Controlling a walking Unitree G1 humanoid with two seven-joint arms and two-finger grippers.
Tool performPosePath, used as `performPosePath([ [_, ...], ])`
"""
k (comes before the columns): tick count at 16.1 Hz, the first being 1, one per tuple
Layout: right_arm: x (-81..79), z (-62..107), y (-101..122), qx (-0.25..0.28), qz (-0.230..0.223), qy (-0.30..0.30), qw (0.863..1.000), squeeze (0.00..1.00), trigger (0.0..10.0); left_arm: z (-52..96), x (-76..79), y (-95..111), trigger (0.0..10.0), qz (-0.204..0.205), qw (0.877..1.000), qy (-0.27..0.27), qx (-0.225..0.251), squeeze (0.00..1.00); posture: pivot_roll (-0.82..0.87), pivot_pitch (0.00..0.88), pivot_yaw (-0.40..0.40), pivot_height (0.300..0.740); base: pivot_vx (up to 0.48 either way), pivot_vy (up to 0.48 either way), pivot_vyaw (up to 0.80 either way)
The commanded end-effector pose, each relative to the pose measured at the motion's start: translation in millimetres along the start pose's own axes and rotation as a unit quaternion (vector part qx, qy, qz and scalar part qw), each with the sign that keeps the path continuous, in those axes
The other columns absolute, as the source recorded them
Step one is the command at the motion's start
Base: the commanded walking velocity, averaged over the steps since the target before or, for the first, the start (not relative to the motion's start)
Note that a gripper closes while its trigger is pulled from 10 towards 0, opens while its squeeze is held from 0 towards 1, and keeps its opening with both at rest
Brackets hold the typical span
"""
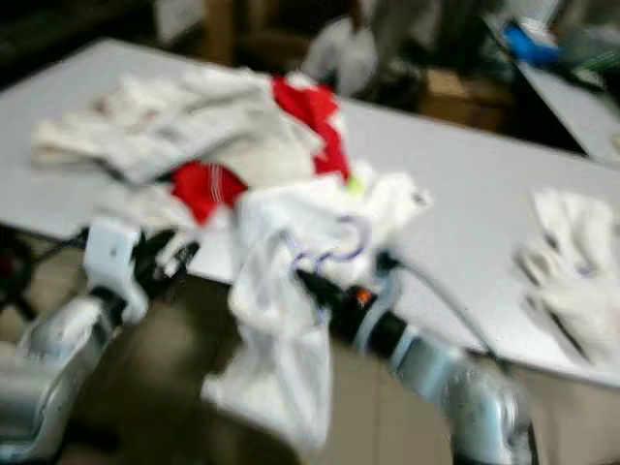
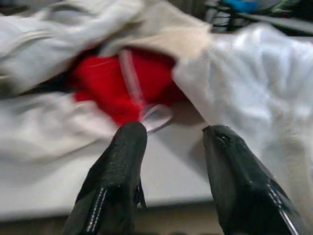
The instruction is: Hang hanger
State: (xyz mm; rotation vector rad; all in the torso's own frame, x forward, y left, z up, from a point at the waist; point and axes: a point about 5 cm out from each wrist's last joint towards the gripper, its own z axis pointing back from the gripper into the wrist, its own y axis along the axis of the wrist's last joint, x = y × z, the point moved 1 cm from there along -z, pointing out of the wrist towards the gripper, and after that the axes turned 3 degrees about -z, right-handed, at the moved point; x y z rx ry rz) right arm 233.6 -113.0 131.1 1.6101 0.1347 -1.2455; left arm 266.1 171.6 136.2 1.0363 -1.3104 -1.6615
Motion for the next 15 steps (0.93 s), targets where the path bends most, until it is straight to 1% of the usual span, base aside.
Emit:
performPosePath([
  [1, -0.8, 7.8, -3.6, -0.011, 0.007, 0.000, 1.000, 0.00, 10.0, -0.1, 11.3, 1.5, 10.0, -0.005, 1.000, -0.022, 0.007, 0.00, -0.08, 0.000, -0.080, 0.740, 0.000, 0.000, 0.80],
  [2, 0.0, 10.7, -6.8, -0.011, 0.004, -0.005, 1.000, 0.00, 10.0, 0.7, 13.6, 0.0, 10.0, -0.006, 1.000, -0.025, 0.005, 0.00, -0.09, 0.000, -0.074, 0.740, 0.000, 0.000, 0.80],
  [3, 0.1, 15.4, -10.1, -0.008, 0.001, -0.011, 1.000, 0.00, 10.0, 0.8, 17.1, 0.4, 10.0, 0.003, 1.000, -0.027, 0.010, 0.00, -0.09, 0.000, -0.066, 0.740, 0.000, 0.000, 0.80],
  [5, 1.9, 21.3, -14.0, -0.004, -0.003, -0.021, 1.000, 0.00, 10.0, 0.4, 23.0, -2.0, 10.0, 0.002, 0.999, -0.034, 0.005, 0.00, -0.10, 0.000, -0.063, 0.740, 0.000, 0.000, 0.80],
  [6, 3.8, 28.1, -21.0, -0.007, -0.007, -0.033, 0.999, 0.00, 10.0, 1.0, 30.4, -3.0, 10.0, -0.002, 0.999, -0.038, 0.007, 0.00, -0.10, 0.000, -0.061, 0.740, 0.000, 0.000, 0.80],
  [8, 1.4, 32.8, -25.1, -0.008, -0.011, -0.035, 0.999, 0.00, 10.0, 2.8, 36.3, -1.0, 10.0, 0.014, 0.999, -0.038, 0.016, 0.00, -0.10, 0.000, -0.062, 0.740, 0.000, 0.000, 0.80],
  [9, -5.2, 31.1, -17.4, -0.002, -0.003, -0.022, 1.000, 0.00, 10.0, -1.4, 36.2, 7.1, 10.0, 0.000, 0.999, -0.036, 0.023, 0.00, -0.09, 0.000, -0.051, 0.740, 0.000, 0.000, 0.80],
  [10, -7.0, 28.6, -12.6, 0.001, 0.005, -0.014, 1.000, 0.00, 10.0, -4.1, 33.8, 10.9, 10.0, -0.003, 0.999, -0.033, 0.031, 0.00, -0.09, 0.030, -0.038, 0.740, 0.000, 0.000, 0.80],
  [12, -5.9, 29.3, -9.4, 0.001, 0.014, -0.023, 1.000, 0.00, 10.0, 1.8, 28.1, 11.0, 10.0, -0.004, 0.999, -0.027, 0.026, 0.00, -0.08, 0.085, -0.039, 0.740, 0.000, 0.000, 0.80],
  [13, -8.4, 33.0, -7.0, 0.007, 0.015, -0.021, 1.000, 0.00, 10.0, 7.8, 24.1, 11.9, 10.0, 0.007, 1.000, -0.015, 0.021, 0.00, -0.08, 0.101, -0.051, 0.740, 0.000, 0.000, 0.80],
  [14, -10.1, 33.6, -4.2, 0.011, 0.015, -0.018, 1.000, 0.00, 10.0, 9.9, 18.4, 12.6, 10.0, 0.022, 1.000, -0.004, 0.020, 0.00, -0.09, 0.098, -0.057, 0.740, 0.000, 0.000, 0.80],
  [15, -8.7, 32.5, -4.2, 0.009, 0.020, -0.023, 0.999, 0.00, 10.0, 9.8, 11.1, 8.2, 10.0, 0.036, 0.999, 0.012, 0.013, 0.00, -0.10, 0.087, -0.049, 0.740, 0.000, 0.000, 0.80],
])
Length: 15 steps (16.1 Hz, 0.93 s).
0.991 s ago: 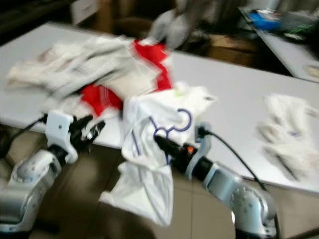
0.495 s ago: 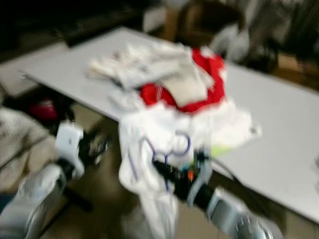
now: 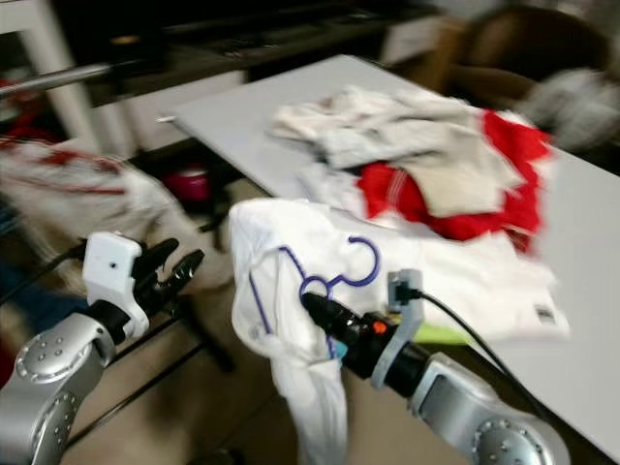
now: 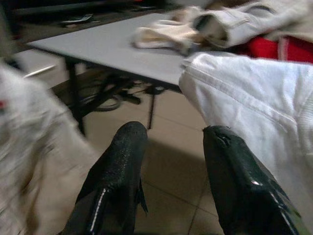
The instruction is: Hang hanger
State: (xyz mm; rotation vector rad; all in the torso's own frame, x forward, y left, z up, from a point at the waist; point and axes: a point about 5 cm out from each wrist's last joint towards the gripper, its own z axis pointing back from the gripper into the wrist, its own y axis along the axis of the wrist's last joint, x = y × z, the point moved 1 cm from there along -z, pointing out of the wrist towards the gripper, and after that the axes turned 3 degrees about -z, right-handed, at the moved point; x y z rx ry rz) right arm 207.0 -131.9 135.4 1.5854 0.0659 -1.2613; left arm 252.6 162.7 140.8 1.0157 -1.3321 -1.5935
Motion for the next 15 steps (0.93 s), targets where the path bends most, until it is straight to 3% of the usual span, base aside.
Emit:
performPosePath([
  [1, 0.6, -0.5, 1.1, 0.001, 0.008, -0.007, 1.000, 0.00, 10.0, -2.6, -5.7, -0.4, 10.0, -0.011, 1.000, 0.013, -0.004, 0.00, -0.11, 0.073, -0.047, 0.740, 0.000, 0.000, 0.80],
  [2, 2.3, -2.6, 2.8, 0.007, 0.005, -0.010, 1.000, 0.00, 10.0, -8.8, -3.1, -0.4, 10.0, -0.020, 1.000, 0.004, -0.004, 0.00, -0.12, 0.055, -0.047, 0.740, 0.000, 0.000, 0.80],
  [3, 1.4, -6.7, 4.4, 0.008, 0.006, -0.007, 1.000, 0.00, 10.0, -15.6, -2.4, -5.3, 10.0, 0.006, 1.000, 0.006, -0.030, 0.00, -0.13, 0.031, -0.047, 0.740, 0.000, 0.000, 0.80],
  [4, -0.9, -11.4, 5.4, 0.003, 0.012, -0.001, 1.000, 0.00, 10.0, -20.5, -4.3, -6.9, 10.0, -0.006, 0.999, 0.018, -0.037, 0.00, -0.12, 0.014, -0.057, 0.740, 0.000, 0.000, 0.80],
  [10, 7.0, -24.8, 13.4, -0.011, 0.031, -0.001, 0.999, 0.00, 10.0, -24.3, -8.3, 6.2, 10.0, -0.034, 0.999, 0.008, -0.019, 0.00, -0.09, 0.000, -0.076, 0.740, 0.000, 0.000, 0.80],
  [13, 29.4, -19.1, 18.2, -0.005, 0.047, -0.046, 0.998, 0.00, 10.0, -28.9, -13.1, 4.1, 10.0, -0.051, 0.998, 0.017, -0.022, 0.00, -0.08, 0.000, -0.077, 0.740, 0.000, 0.000, 0.80],
  [15, 36.1, -17.1, 29.2, 0.025, 0.053, -0.066, 0.996, 0.00, 10.0, -28.8, -11.6, 6.9, 10.0, -0.074, 0.997, 0.000, -0.015, 0.00, -0.06, 0.000, -0.097, 0.740, 0.000, 0.000, 0.80],
])
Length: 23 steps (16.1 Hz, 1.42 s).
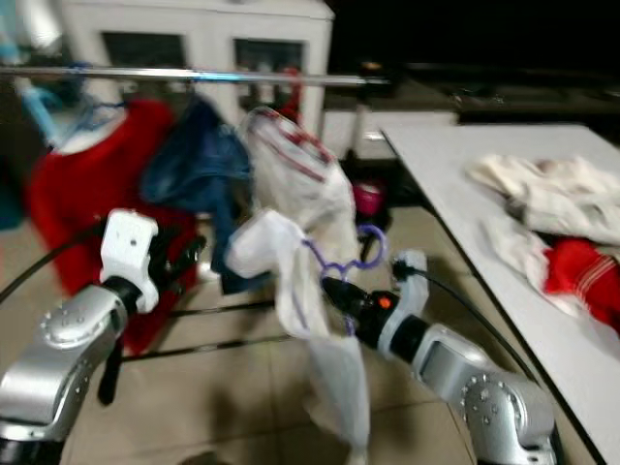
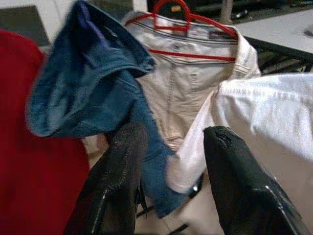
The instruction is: Hang hanger
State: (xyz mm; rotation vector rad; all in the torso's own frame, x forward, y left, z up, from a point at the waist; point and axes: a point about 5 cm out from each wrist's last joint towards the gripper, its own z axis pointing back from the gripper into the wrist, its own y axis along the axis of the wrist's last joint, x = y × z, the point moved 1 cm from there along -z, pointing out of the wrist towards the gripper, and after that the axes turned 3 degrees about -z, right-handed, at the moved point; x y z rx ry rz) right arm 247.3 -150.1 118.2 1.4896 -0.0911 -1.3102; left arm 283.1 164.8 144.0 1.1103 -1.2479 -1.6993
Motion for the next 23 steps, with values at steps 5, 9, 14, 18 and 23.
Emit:
performPosePath([
  [5, 7.2, -11.3, 9.3, 0.035, 0.052, -0.020, 0.998, 0.00, 10.0, 0.1, 4.3, -4.3, 10.0, -0.003, 1.000, -0.010, 0.000, 0.00, -0.05, 0.000, -0.102, 0.740, 0.000, 0.000, 0.80],
  [9, 8.8, -20.0, 15.1, 0.068, 0.066, -0.024, 0.995, 0.00, 10.0, -2.7, 0.6, 1.3, 10.0, -0.016, 1.000, -0.004, 0.010, 0.00, -0.06, 0.000, -0.092, 0.740, 0.000, 0.000, 0.80],
  [14, 4.5, -24.2, 29.8, 0.058, 0.153, 0.011, 0.987, 0.00, 10.0, 2.7, -23.2, 2.2, 10.0, -0.041, 0.999, 0.003, 0.006, 0.00, -0.05, 0.000, -0.093, 0.740, 0.000, 0.000, 0.80],
  [18, -0.6, -17.9, 48.6, 0.028, 0.236, 0.055, 0.970, 0.00, 10.0, 20.7, -46.3, 17.2, 10.0, -0.057, 0.995, -0.079, 0.037, 1.00, -0.04, 0.000, -0.105, 0.740, 0.000, 0.000, 0.12],
  [23, -24.6, 0.9, 66.9, -0.020, 0.310, 0.197, 0.930, 0.00, 10.0, 37.3, -79.5, 30.7, 10.0, -0.102, 0.986, -0.125, 0.041, 1.00, -0.04, 0.000, -0.095, 0.740, 0.000, 0.000, 0.00],
])
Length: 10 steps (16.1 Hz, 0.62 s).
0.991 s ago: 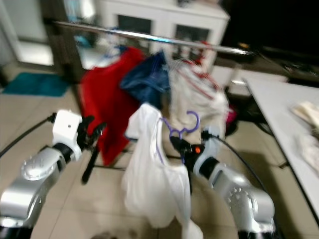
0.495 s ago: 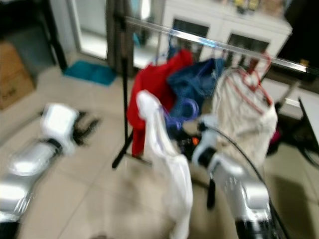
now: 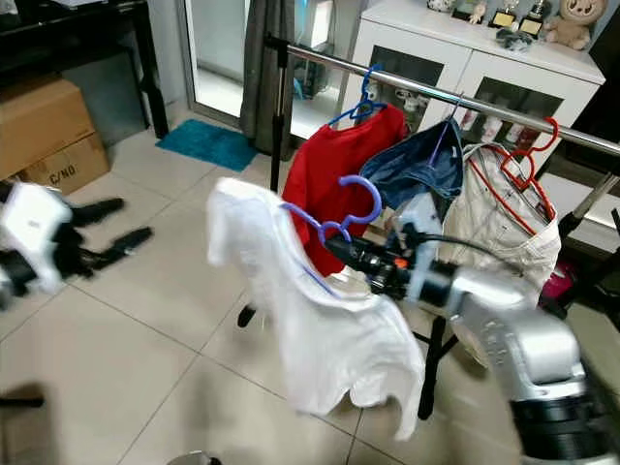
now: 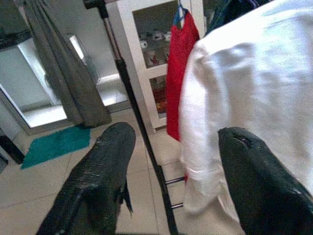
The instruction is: Hang hanger
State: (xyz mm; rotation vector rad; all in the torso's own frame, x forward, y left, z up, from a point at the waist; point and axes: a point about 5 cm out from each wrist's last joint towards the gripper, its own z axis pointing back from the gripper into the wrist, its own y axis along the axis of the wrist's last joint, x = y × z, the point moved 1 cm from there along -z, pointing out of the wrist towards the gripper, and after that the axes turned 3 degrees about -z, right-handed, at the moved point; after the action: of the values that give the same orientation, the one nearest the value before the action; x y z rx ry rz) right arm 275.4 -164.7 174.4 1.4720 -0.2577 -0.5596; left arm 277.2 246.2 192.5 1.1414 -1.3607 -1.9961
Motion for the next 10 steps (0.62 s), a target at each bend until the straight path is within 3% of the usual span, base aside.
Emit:
performPosePath([
  [1, -4.6, 0.0, 9.0, 0.000, 0.022, 0.036, 0.999, 0.00, 10.0, -1.7, -0.4, 4.9, 10.0, -0.007, 1.000, -0.017, 0.011, 0.51, -0.04, 0.000, -0.091, 0.740, 0.000, 0.000, 0.00],
  [2, -5.1, 0.8, 8.6, -0.003, 0.022, 0.041, 0.999, 0.00, 10.0, -1.6, -0.4, 3.9, 10.0, -0.008, 1.000, -0.019, 0.008, 0.00, -0.04, 0.000, -0.089, 0.740, 0.000, 0.000, 0.00],
  [5, -1.8, 0.7, 5.5, -0.014, 0.030, 0.027, 0.999, 0.00, 10.0, -4.2, 2.8, 4.8, 10.0, 0.006, 0.999, -0.027, 0.024, 0.00, -0.04, 0.000, -0.086, 0.740, 0.000, 0.000, 0.00],
  [7, 3.9, -3.9, -4.5, -0.023, 0.022, -0.027, 0.999, 0.00, 10.0, -16.2, 13.5, 6.5, 10.0, 0.023, 0.999, -0.002, 0.041, 0.00, -0.04, 0.000, -0.086, 0.740, 0.000, 0.000, 0.00],
  [8, 11.9, -10.3, -21.9, -0.023, -0.011, -0.114, 0.993, 0.00, 10.0, -30.1, 24.5, -1.7, 10.0, 0.048, 0.997, 0.053, 0.031, 0.00, -0.04, 0.000, -0.089, 0.740, 0.000, 0.000, 0.00],
  [10, 16.0, -13.7, -39.8, -0.024, -0.042, -0.188, 0.981, 0.00, 10.0, -36.9, 28.2, -14.2, 10.0, 0.068, 0.990, 0.125, 0.008, 0.00, -0.04, 0.000, -0.088, 0.740, 0.000, 0.000, 0.00],
])
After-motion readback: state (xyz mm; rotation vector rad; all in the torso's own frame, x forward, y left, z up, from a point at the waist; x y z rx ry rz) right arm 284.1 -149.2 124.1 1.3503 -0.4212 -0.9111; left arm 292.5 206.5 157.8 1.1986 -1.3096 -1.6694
